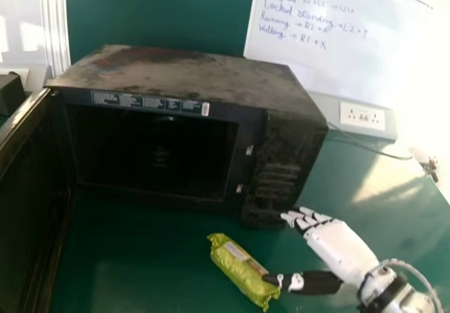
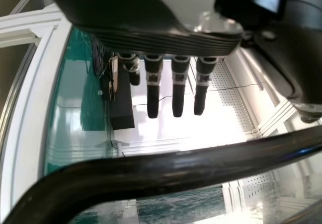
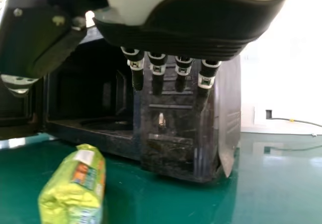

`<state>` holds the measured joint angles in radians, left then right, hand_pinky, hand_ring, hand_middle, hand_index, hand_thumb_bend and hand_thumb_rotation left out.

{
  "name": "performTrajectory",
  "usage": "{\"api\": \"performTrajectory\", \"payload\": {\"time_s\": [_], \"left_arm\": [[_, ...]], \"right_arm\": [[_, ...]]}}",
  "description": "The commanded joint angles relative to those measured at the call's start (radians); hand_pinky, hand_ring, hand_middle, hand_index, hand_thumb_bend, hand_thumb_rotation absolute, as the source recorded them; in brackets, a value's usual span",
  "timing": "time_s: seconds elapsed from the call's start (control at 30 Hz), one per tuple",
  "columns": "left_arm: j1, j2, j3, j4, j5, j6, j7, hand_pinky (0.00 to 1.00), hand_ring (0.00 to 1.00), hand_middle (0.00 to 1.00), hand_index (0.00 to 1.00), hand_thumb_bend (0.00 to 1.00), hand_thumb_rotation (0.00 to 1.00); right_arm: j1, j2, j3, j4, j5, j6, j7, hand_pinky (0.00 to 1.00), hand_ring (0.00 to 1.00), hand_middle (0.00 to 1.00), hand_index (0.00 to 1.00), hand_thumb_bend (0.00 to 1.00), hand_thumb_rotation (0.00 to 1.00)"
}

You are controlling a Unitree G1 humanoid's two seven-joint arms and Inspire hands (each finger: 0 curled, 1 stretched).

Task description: Put biscuit inside oven

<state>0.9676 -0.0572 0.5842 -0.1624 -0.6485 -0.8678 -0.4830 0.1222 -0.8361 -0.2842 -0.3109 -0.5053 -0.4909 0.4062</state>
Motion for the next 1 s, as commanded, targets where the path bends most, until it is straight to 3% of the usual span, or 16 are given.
{"api": "performTrajectory", "payload": {"time_s": [0.0, 0.17, 0.33, 0.97], "left_arm": [[0.011, -0.016, 0.002, -0.007, -0.003, -0.009, -0.005, 0.73, 0.80, 0.86, 0.85, 1.00, 0.80], [0.023, -0.029, -0.004, -0.028, 0.006, -0.002, 0.006, 0.67, 0.78, 0.85, 0.84, 1.00, 0.82], [0.034, -0.042, -0.007, -0.050, 0.025, 0.004, 0.021, 0.68, 0.78, 0.85, 0.85, 1.00, 0.83], [0.058, -0.047, -0.021, -0.055, 0.026, -0.013, 0.030, 0.65, 0.76, 0.84, 0.83, 1.00, 0.76]], "right_arm": [[0.028, 0.007, -0.014, -0.033, 0.018, 0.005, -0.002, 0.85, 0.97, 0.98, 1.00, 1.00, 0.96], [0.061, 0.034, -0.009, -0.053, -0.001, -0.043, -0.057, 0.85, 0.97, 0.97, 1.00, 1.00, 0.95], [0.077, 0.054, 0.000, -0.078, -0.026, -0.057, -0.079, 0.85, 0.98, 0.98, 1.00, 1.00, 0.96], [0.072, 0.115, 0.078, -0.093, -0.142, -0.103, -0.171, 0.84, 0.97, 0.97, 1.00, 1.00, 0.96]]}}
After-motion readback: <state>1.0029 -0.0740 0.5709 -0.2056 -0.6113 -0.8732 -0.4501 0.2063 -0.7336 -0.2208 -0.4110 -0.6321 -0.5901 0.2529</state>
